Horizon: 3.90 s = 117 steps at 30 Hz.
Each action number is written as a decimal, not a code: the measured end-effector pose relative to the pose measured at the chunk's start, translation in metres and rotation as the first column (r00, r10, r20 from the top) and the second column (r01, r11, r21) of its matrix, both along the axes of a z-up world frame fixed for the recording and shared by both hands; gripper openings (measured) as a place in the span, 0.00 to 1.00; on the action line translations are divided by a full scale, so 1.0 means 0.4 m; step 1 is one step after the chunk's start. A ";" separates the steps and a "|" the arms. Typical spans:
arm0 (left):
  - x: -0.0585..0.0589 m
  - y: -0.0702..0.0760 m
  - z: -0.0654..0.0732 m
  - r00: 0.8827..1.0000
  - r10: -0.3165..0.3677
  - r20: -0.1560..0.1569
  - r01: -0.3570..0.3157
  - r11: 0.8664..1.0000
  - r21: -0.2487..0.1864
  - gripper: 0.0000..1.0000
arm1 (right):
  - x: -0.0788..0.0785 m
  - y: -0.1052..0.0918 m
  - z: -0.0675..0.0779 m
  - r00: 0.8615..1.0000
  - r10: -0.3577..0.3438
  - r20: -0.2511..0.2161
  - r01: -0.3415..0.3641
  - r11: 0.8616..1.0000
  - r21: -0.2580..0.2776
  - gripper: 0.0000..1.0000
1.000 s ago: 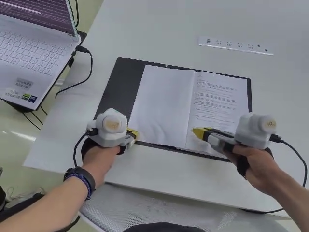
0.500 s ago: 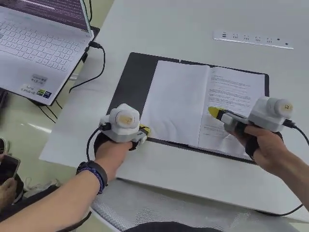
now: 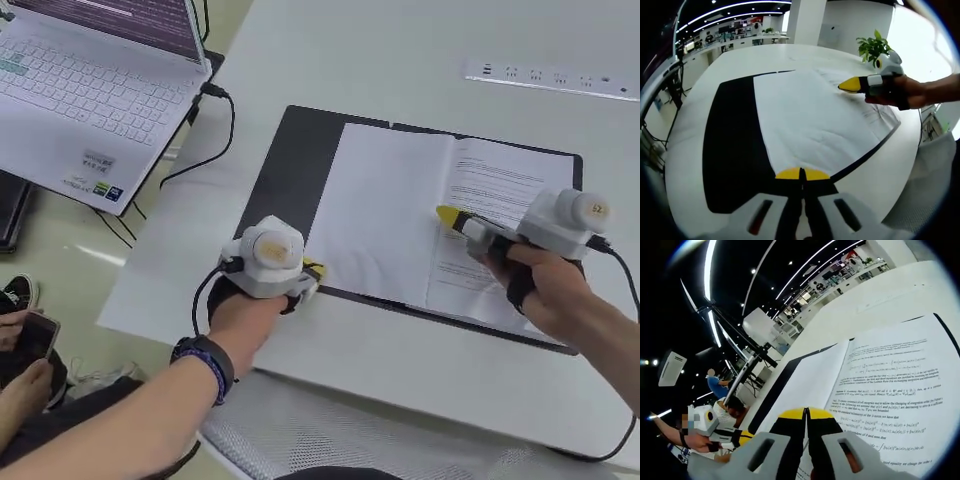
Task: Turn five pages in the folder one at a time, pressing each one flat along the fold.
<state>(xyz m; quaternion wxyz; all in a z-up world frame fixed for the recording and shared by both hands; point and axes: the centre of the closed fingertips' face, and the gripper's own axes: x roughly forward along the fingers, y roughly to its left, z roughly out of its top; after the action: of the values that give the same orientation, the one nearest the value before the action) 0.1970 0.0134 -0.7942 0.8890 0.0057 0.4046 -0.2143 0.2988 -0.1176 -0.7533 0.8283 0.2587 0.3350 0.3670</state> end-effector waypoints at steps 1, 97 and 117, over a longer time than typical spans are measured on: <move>0.000 0.000 0.000 1.000 0.001 -0.001 -0.001 1.000 -0.001 0.00 | -0.002 0.004 -0.006 1.000 0.005 -0.006 -0.005 1.000 -0.005 0.00; -0.002 0.002 0.016 1.000 0.015 0.014 -0.015 1.000 -0.018 0.00 | 0.216 0.017 -0.020 0.975 -0.219 0.028 0.216 0.972 0.090 0.00; -0.005 -0.003 0.019 1.000 0.012 0.016 -0.011 1.000 -0.015 0.00 | 0.061 0.012 -0.012 0.993 -0.117 0.024 0.112 0.981 0.161 0.00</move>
<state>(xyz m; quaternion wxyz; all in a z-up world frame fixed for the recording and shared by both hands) 0.1950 0.0124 -0.7867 0.8934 -0.0017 0.3960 -0.2122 0.3233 -0.1127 -0.7579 0.8302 0.3366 0.2755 0.3486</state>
